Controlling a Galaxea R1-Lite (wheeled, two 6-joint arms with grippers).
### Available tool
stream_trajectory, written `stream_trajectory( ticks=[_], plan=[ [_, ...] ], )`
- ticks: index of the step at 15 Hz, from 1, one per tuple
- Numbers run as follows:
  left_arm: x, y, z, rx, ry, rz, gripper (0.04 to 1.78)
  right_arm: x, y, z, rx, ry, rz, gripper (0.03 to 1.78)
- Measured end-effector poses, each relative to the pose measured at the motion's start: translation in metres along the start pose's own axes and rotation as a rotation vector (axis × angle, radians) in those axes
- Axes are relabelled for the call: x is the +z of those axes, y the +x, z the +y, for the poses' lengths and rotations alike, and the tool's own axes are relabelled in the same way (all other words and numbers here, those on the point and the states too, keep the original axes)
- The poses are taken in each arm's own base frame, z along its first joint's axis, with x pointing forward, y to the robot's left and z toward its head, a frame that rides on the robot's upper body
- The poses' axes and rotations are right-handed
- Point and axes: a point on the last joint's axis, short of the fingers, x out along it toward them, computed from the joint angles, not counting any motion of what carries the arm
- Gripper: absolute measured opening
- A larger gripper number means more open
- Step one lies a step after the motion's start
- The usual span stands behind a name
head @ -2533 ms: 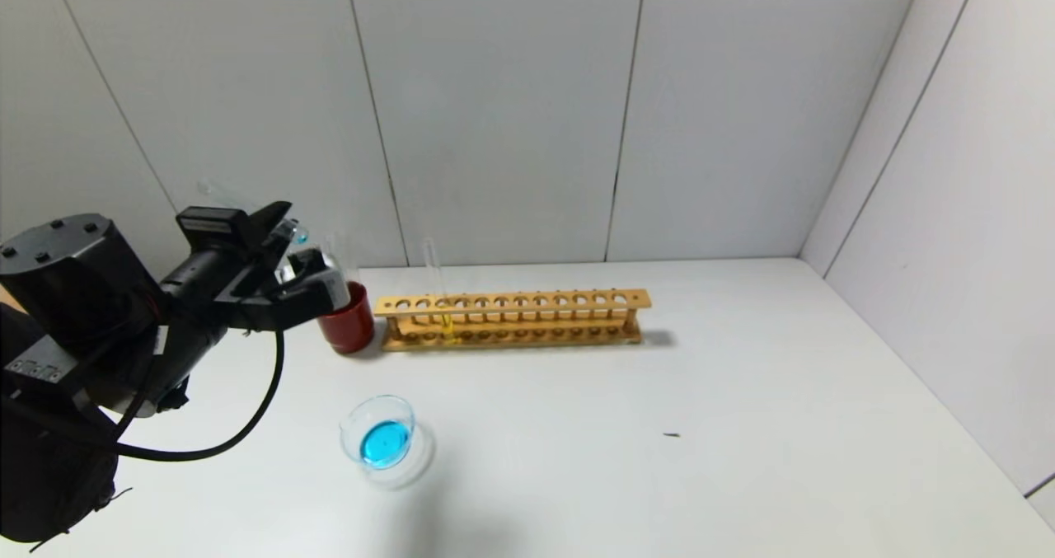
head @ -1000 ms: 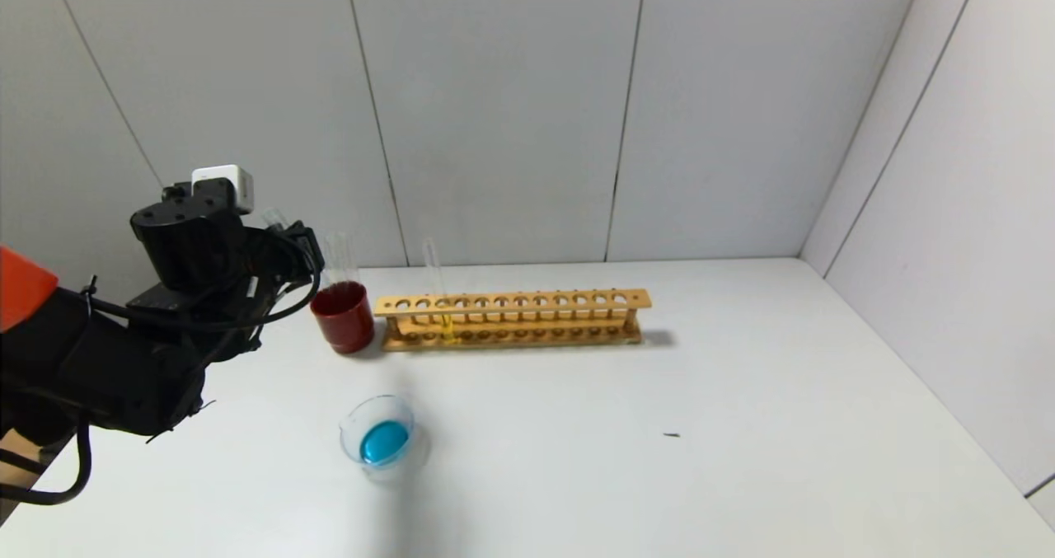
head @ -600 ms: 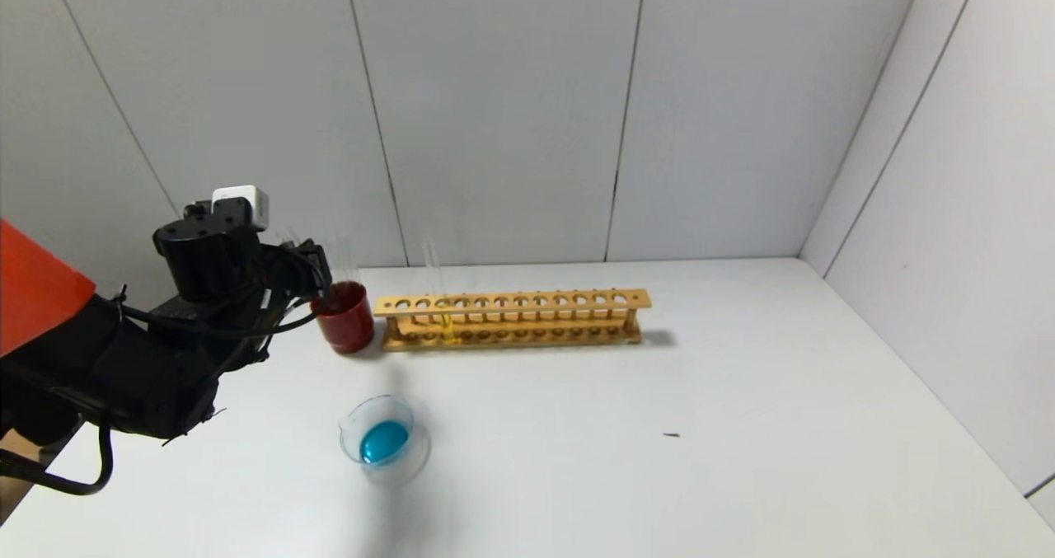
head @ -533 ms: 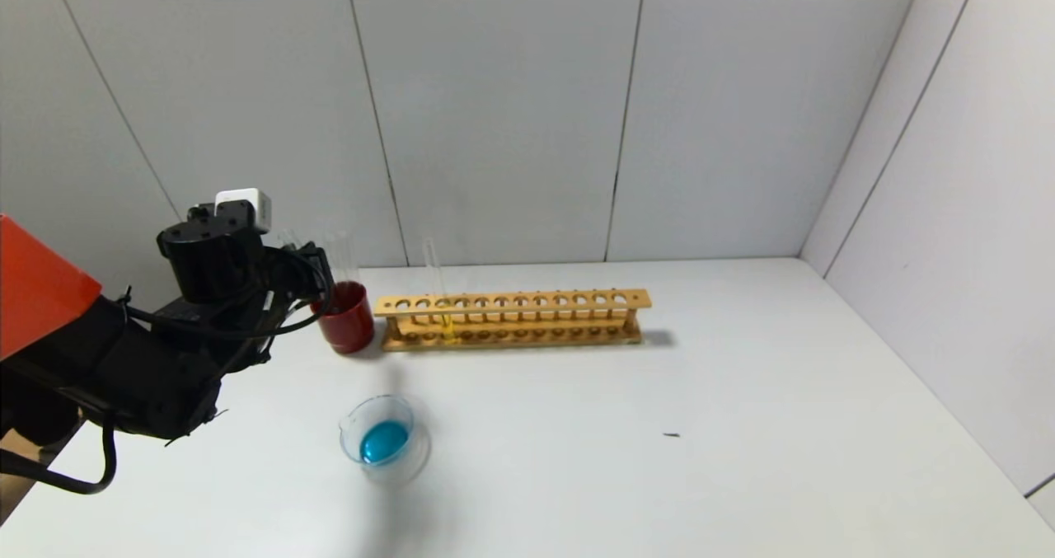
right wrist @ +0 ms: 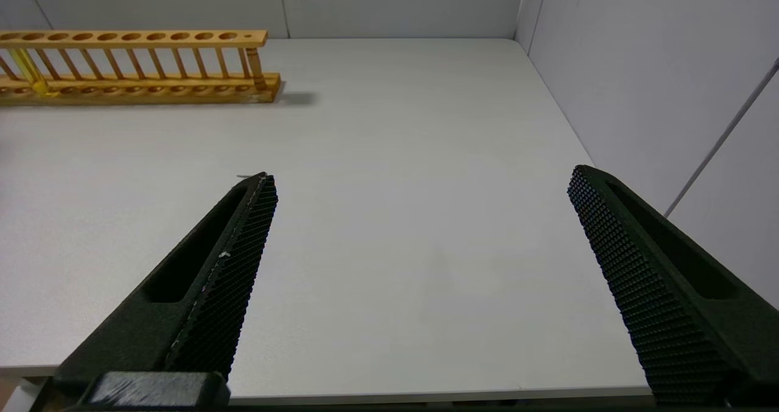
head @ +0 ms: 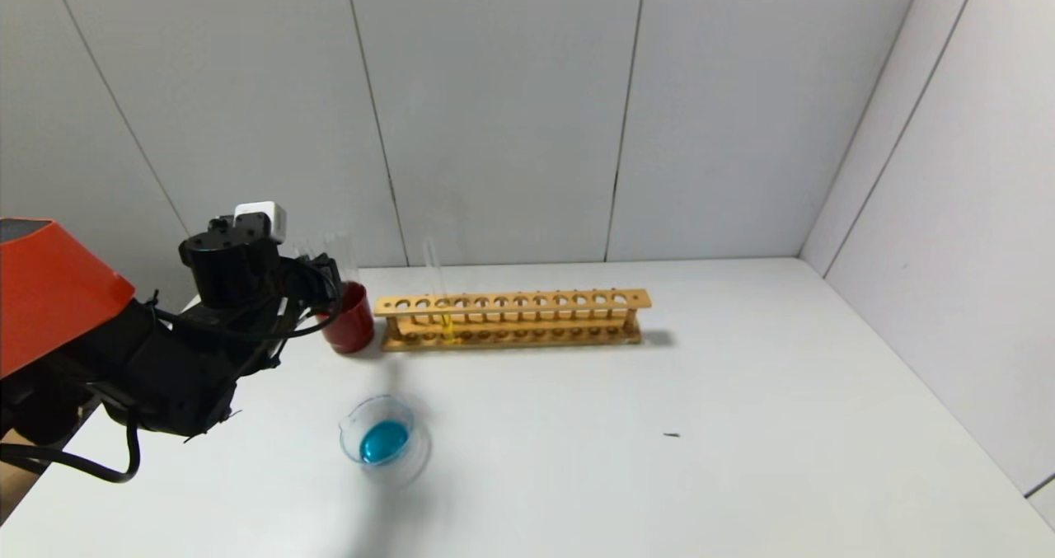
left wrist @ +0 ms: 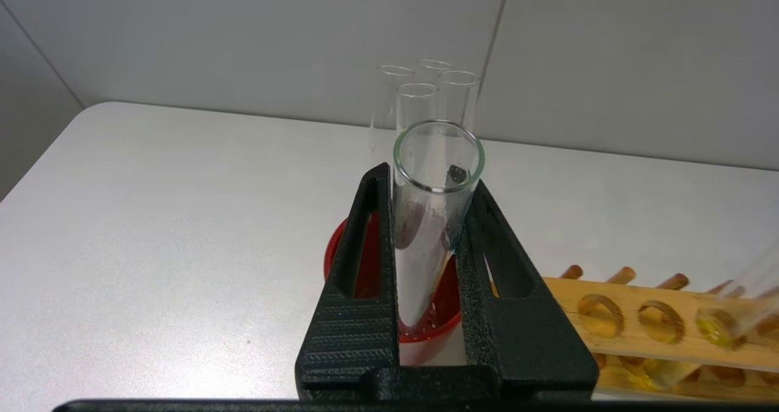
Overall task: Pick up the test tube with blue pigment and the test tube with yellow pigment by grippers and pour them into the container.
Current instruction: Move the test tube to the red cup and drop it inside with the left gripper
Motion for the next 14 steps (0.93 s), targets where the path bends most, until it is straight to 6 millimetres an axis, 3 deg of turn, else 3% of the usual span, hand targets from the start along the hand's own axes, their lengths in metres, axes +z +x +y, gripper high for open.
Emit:
stream_trajectory(
  ticks=[7, 9, 11, 14],
  plan=[
    [-0.011, 0.011, 0.005, 0.018, 0.004, 0.003, 0.33, 0.0, 0.0, 0.0, 0.001, 0.0, 0.0, 1.75],
    [-0.014, 0.013, 0.005, 0.019, 0.004, 0.007, 0.41, 0.0, 0.0, 0.0, 0.001, 0.0, 0.0, 1.75],
    [-0.014, 0.014, 0.005, 0.021, 0.006, 0.006, 0.59, 0.0, 0.0, 0.0, 0.001, 0.0, 0.0, 1.75],
    [-0.013, 0.015, 0.005, 0.021, 0.007, 0.004, 1.09, 0.0, 0.0, 0.0, 0.001, 0.0, 0.0, 1.75]
  ],
)
